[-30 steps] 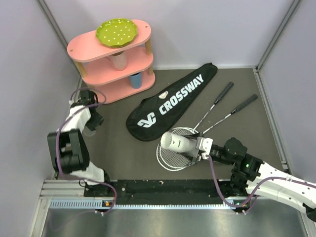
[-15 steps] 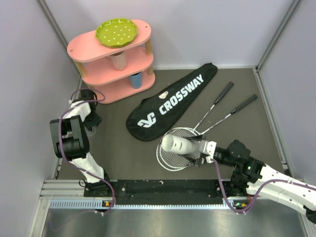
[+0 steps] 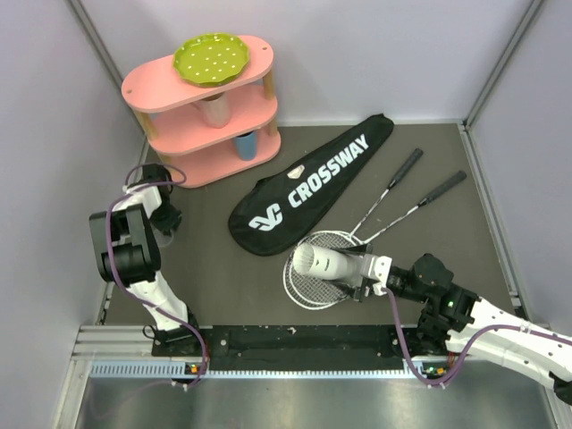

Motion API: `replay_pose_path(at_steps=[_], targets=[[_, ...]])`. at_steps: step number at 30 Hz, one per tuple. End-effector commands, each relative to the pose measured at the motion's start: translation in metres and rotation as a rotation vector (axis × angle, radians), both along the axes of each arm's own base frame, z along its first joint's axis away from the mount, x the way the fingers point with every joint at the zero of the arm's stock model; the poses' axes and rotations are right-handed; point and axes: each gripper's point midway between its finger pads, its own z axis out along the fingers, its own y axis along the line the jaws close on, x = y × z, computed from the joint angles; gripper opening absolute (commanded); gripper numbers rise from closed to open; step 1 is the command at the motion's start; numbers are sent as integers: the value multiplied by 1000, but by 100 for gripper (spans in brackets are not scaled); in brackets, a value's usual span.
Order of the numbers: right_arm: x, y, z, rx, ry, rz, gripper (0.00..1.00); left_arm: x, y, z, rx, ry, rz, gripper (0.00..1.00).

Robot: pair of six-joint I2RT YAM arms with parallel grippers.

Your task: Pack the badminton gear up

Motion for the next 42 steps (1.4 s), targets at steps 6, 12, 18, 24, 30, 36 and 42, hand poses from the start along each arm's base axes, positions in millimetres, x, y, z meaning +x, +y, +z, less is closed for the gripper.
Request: replay_pose_path(at_steps=[6,12,18,24,30,36,42], targets=[[-2,1,24,65,-17,1,15,-5,-16,-13,-92,-24,-9,0],[1,-1,25,72,4,-23,15,-6,-44,21,-173,-156,-117,0],[8,-2,24,63,20,-61,15,-15,-125,105,-433,-465,-448,0],[20,-3,30,61,19,-120,12,-60,-233,204,-588,-711,-895,0],[28,5,27,-7,26,-130,12,-141,-321,304,-704,-970,-1325,0],[22,7,35,3,19,-96,12,-195,-345,321,-846,-996,-1558,0],[14,13,34,-40,-4,-36,12,-226,-360,314,-904,-970,-1742,0]])
